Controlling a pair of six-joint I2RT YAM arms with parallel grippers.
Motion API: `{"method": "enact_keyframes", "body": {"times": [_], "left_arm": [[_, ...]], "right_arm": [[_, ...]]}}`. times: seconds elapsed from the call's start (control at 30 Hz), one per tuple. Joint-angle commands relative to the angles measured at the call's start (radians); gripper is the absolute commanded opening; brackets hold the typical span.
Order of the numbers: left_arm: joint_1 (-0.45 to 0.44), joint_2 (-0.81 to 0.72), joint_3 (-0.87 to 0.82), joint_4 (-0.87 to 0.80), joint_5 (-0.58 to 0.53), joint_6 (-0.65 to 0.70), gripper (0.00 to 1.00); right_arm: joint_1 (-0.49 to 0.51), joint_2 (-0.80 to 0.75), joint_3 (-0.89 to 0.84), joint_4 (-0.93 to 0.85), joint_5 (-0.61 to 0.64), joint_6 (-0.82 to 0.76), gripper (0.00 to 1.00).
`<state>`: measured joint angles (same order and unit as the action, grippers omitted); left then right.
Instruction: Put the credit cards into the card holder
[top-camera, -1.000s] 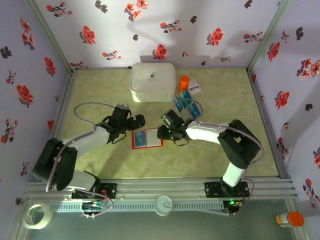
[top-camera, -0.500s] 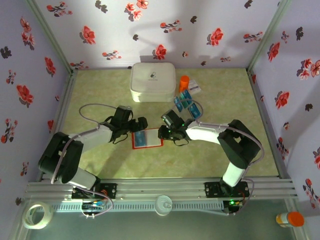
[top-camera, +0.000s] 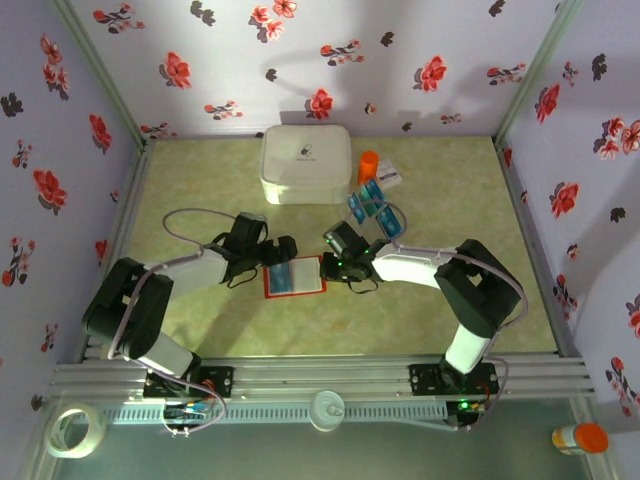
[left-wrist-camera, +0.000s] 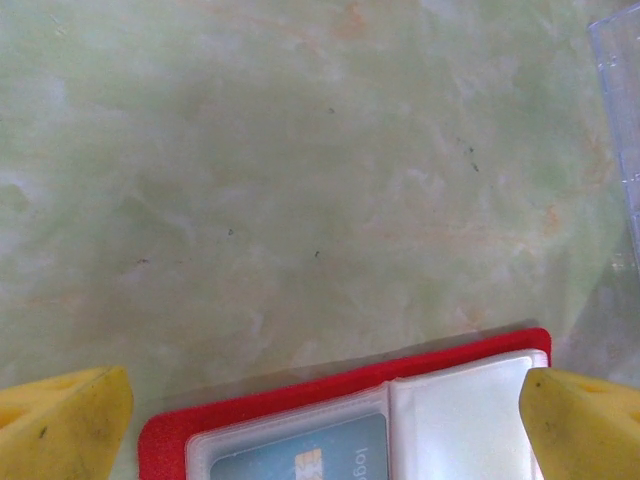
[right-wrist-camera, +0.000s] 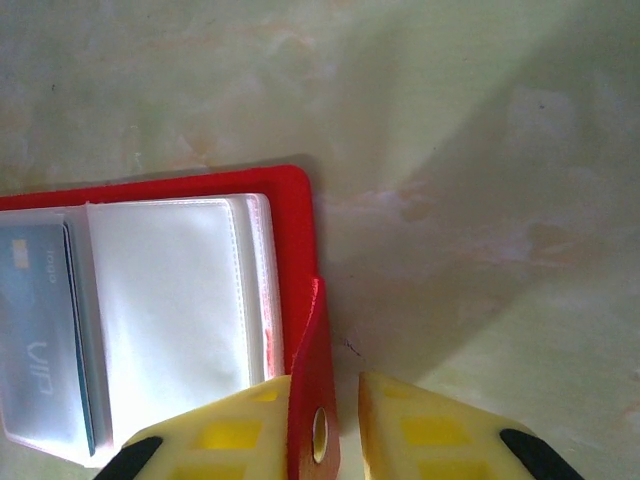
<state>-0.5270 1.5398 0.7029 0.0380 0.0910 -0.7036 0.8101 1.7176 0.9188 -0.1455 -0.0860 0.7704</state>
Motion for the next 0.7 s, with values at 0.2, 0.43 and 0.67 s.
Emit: {"method": "enact_keyframes", "body": {"times": [0.2, 0.43, 0.67], "left_arm": [[0.009, 0.036, -0.006, 0.002, 0.018, 0.012, 1.0], [0.008, 0.019, -0.006, -0.019, 0.042, 0.021, 1.0], [0.009, 0.002, -0.008, -0.036, 0.09, 0.024, 1.0]], "right_arm": [[-0.001, -0.013, -0.017, -0.01, -0.003, 0.013, 0.2], [0.005, -0.01, -0.017, 0.001, -0.005, 0.02, 0.18], [0.011, -0.005, -0.017, 0.01, -0.006, 0.025, 0.16]]}}
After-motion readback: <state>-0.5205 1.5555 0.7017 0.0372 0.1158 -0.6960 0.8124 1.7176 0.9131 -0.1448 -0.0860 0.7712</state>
